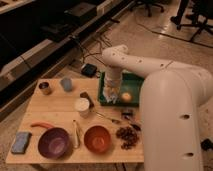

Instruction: Wipe tray with towel

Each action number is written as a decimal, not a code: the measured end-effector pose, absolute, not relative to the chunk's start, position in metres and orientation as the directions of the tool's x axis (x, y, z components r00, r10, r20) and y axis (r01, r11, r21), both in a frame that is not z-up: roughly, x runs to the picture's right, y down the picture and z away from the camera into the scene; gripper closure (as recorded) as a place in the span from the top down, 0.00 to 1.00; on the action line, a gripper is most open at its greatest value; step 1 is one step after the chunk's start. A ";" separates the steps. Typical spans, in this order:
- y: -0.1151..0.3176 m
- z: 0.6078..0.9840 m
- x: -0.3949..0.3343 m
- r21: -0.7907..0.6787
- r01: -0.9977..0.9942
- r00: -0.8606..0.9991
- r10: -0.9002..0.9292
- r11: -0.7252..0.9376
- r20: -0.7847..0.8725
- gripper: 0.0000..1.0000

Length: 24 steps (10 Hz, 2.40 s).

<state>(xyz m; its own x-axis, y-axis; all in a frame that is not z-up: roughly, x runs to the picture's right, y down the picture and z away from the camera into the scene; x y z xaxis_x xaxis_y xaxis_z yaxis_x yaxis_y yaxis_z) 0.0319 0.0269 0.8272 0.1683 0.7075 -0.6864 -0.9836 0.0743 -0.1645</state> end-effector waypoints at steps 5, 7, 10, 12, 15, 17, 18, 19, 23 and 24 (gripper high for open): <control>0.028 0.829 0.036 -0.155 -0.985 0.164 0.703 0.077 -0.692 0.00; 0.022 0.840 0.044 -0.129 -0.989 0.145 0.706 0.075 -0.694 0.00; 0.001 0.866 0.079 -0.085 -0.995 0.091 0.719 0.045 -0.690 0.00; -0.004 0.875 0.094 -0.069 -0.997 0.063 0.727 0.021 -0.684 0.00; -0.006 0.891 0.101 -0.088 -0.996 0.062 0.738 0.004 -0.672 0.00; -0.011 0.899 0.098 -0.105 -0.994 0.075 0.750 0.008 -0.657 0.00; -0.014 0.903 0.098 -0.111 -0.994 0.083 0.756 0.014 -0.649 0.00; -0.018 0.907 0.098 -0.116 -0.993 0.090 0.761 0.020 -0.643 0.00; -0.033 0.929 0.101 -0.143 -0.989 0.124 0.773 0.044 -0.622 0.00; -0.034 0.935 0.105 -0.145 -0.988 0.128 0.776 0.048 -0.617 0.00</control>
